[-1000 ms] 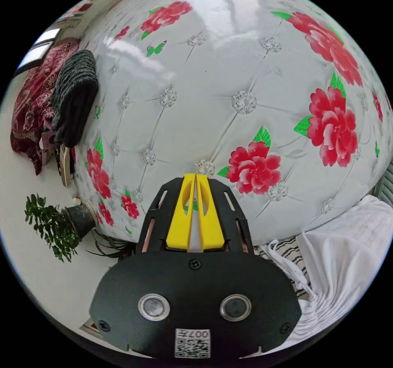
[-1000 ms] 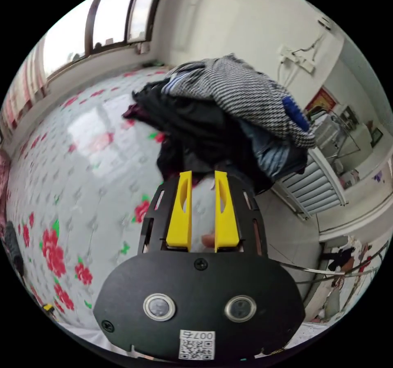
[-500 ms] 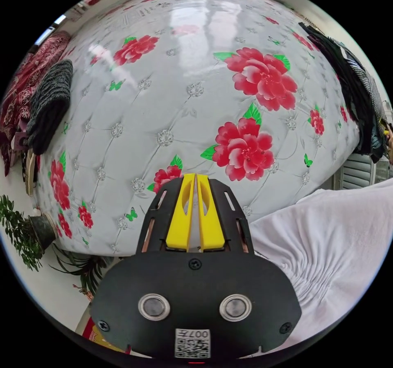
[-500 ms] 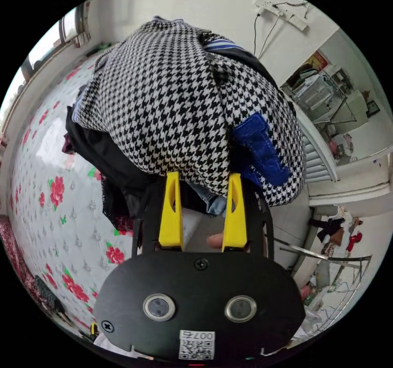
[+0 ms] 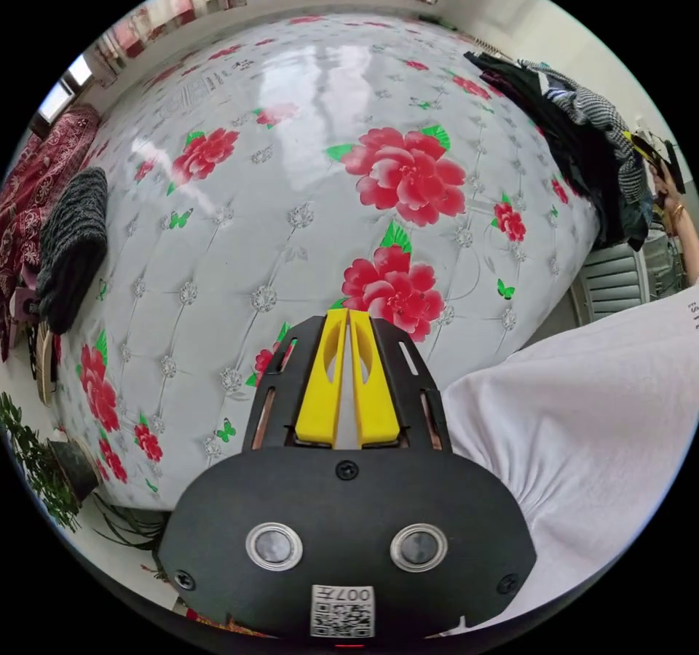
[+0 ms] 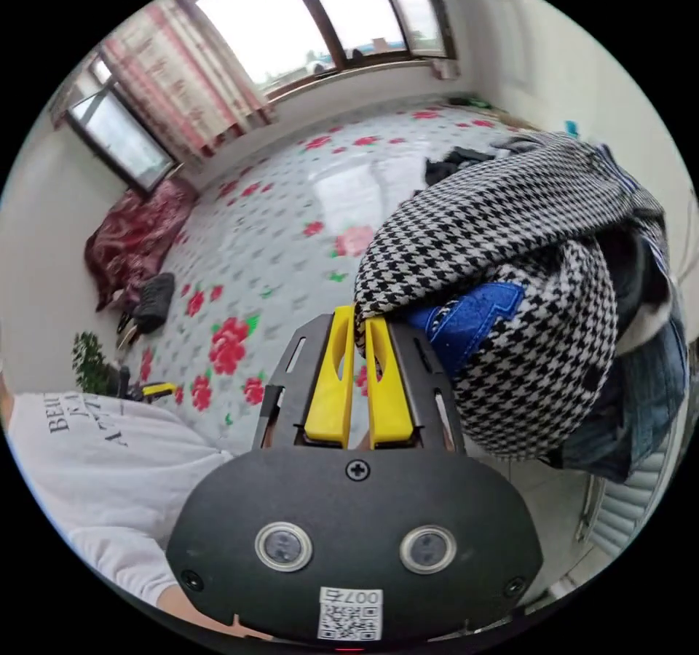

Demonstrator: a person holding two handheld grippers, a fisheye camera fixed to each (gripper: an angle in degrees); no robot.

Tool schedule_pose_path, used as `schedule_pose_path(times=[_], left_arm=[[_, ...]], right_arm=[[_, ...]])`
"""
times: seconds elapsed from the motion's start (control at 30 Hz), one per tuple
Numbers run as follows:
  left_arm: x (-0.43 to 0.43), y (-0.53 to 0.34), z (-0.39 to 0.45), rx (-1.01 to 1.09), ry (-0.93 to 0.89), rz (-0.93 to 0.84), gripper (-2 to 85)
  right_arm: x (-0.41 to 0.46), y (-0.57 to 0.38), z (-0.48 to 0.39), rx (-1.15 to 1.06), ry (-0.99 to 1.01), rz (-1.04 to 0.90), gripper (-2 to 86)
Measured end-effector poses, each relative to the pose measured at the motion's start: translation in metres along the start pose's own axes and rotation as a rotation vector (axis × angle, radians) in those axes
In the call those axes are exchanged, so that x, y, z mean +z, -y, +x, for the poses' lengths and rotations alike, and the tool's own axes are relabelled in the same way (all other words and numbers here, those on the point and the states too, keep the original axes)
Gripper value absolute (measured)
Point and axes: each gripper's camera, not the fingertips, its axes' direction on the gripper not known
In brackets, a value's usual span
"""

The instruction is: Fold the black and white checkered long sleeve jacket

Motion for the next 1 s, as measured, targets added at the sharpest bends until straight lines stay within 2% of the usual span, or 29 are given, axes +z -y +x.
schedule_pose_path(times=[0.07, 0.23, 0.3, 0.4, 0.47, 0.53, 0.63, 0.77, 0.93, 1.0], left_arm=[[-0.014, -0.012, -0.008, -0.014, -0.031, 0.062, 0.6], [-0.041, -0.064, -0.041, -0.092, -0.117, 0.186, 6.1], [-0.042, -0.096, -0.065, -0.163, -0.133, 0.194, 8.3], [-0.042, -0.133, -0.098, -0.258, -0.132, 0.176, 8.1], [-0.044, -0.157, -0.119, -0.345, -0.042, 0.154, 4.4], [-0.045, -0.181, -0.142, -0.449, 0.041, 0.112, 2.4], [-0.049, -0.226, -0.175, -0.524, -0.030, 0.137, 4.3], [-0.058, -0.280, -0.200, -0.634, -0.108, 0.169, 7.5], [-0.068, -0.309, -0.193, -0.621, -0.106, 0.184, 8.0], [-0.068, -0.313, -0.188, -0.608, -0.106, 0.186, 8.4]], right_arm=[[0.036, -0.004, -0.052, -0.092, 0.105, -0.029, -0.2], [0.156, -0.036, -0.218, -0.260, 0.723, -0.147, 0.0], [0.195, -0.047, -0.275, -0.321, 0.782, -0.233, 0.3], [0.234, -0.057, -0.344, -0.396, 0.736, -0.324, 1.3], [0.229, -0.057, -0.366, -0.478, 0.675, -0.283, 2.1], [0.217, -0.055, -0.382, -0.608, 0.500, -0.224, 4.0], [0.225, -0.053, -0.395, -0.707, 0.328, -0.258, 6.4], [0.254, -0.055, -0.427, -0.780, 0.303, -0.325, 7.9], [0.326, -0.076, -0.518, -0.973, 0.279, -0.459, 9.2], [0.353, -0.084, -0.546, -1.021, 0.207, -0.464, 9.2]])
